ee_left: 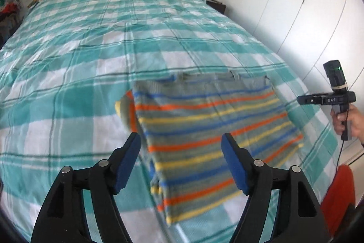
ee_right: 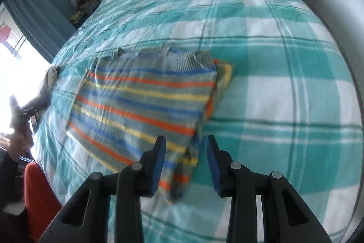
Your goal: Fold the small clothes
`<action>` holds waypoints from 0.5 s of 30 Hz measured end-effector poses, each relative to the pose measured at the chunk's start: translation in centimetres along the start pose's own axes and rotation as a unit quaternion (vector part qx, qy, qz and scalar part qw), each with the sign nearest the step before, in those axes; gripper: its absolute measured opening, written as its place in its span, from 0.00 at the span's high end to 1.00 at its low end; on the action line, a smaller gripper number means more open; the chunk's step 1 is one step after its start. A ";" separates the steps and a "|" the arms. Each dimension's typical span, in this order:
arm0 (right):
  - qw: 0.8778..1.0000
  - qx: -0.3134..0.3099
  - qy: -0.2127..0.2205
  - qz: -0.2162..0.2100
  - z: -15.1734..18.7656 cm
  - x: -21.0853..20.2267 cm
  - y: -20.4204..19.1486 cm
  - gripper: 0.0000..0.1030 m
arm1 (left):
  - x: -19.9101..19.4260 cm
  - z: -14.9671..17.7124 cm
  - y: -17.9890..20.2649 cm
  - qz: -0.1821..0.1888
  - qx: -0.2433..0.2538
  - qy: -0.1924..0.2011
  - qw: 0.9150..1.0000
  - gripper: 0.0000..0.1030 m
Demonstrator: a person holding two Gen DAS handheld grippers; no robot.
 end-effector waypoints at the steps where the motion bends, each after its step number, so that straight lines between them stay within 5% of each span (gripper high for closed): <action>1: 0.999 0.017 -0.012 -0.025 -1.6 2.2 0.0 0.64 | 1.4 -0.4 0.1 -0.007 -0.002 -0.002 1.000 0.22; 3: 0.999 0.042 -0.020 -0.022 -3.9 5.8 0.8 0.64 | 5.1 -0.4 -0.4 -0.034 -0.013 -0.019 0.999 0.22; 7: 0.992 0.100 0.019 0.079 -7.4 10.0 6.5 0.74 | 9.6 3.4 -4.1 -0.109 -0.040 -0.076 0.990 0.25; 8: 0.988 0.121 0.045 0.085 -8.0 9.7 7.4 0.81 | 9.4 3.9 -4.4 -0.108 -0.047 -0.077 0.990 0.27; 11: 0.985 0.110 0.092 0.097 -8.4 6.8 6.5 0.78 | 5.8 4.3 -4.1 -0.089 -0.060 -0.038 0.993 0.24; 15: 0.995 0.019 0.080 0.051 -5.2 3.0 0.8 0.78 | 1.0 5.5 -1.2 -0.064 -0.030 0.008 0.997 0.13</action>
Point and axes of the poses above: each gripper's, at about its wrist camera, not at the fingertips, and x roughly the way its jaws point, y to its right, z to its underside, the point moved 9 cm from there along x, roughly the way its jaws point, and after that the axes turned 6 degrees about -x, right-handed, at the moved point
